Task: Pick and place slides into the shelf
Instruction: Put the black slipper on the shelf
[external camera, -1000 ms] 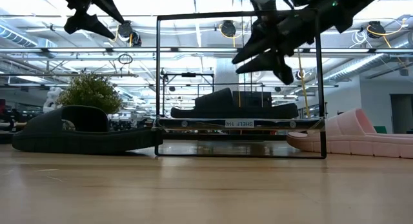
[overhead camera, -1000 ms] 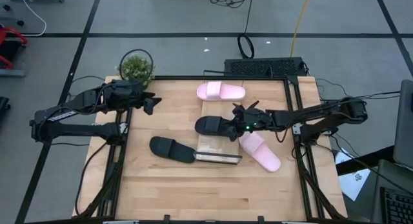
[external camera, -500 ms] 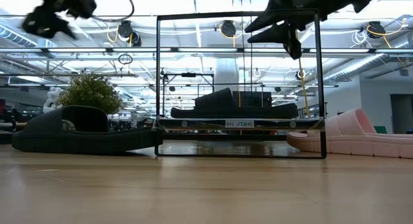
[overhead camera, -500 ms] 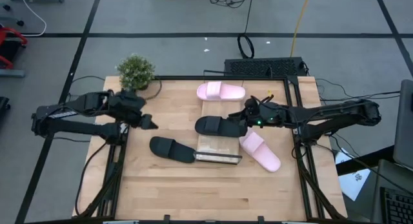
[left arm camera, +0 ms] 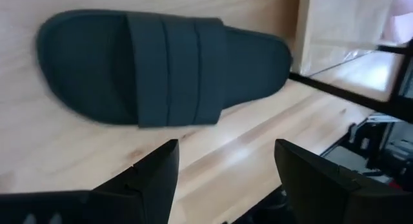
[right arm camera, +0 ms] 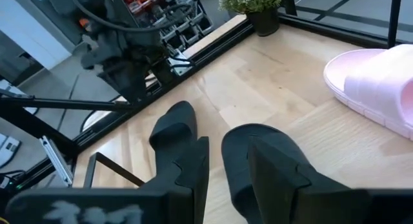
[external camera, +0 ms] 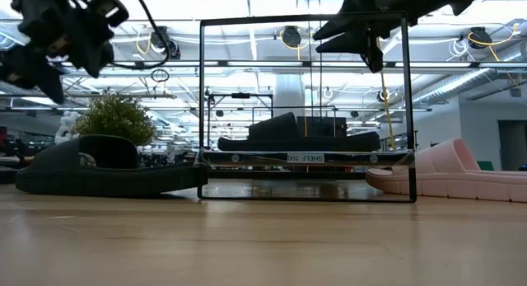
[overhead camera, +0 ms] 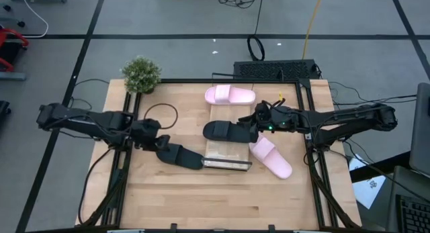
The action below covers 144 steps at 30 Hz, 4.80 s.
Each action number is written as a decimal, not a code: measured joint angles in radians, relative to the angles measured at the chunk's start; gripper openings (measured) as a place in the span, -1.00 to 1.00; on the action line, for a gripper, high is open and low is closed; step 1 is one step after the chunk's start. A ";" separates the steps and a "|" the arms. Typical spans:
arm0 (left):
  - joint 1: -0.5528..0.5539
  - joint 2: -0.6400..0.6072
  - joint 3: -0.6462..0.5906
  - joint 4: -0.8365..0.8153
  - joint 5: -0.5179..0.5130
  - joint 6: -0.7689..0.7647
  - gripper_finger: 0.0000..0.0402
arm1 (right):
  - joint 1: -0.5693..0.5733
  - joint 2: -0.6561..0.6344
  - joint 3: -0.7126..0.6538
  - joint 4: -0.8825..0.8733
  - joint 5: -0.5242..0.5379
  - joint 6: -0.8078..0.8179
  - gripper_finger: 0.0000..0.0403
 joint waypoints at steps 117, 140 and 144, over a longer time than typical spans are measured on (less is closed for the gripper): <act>-0.041 0.496 0.125 1.084 -0.357 -0.250 -1.00 | -0.078 -0.131 0.000 0.054 0.178 -0.280 -0.53; 0.024 0.637 0.224 0.997 -0.275 -0.445 -1.00 | -0.076 -0.131 0.000 0.055 0.177 -0.314 -0.53; 0.044 0.691 0.280 1.009 -0.227 -0.417 -1.00 | -0.076 -0.130 0.000 0.055 0.176 -0.314 -0.53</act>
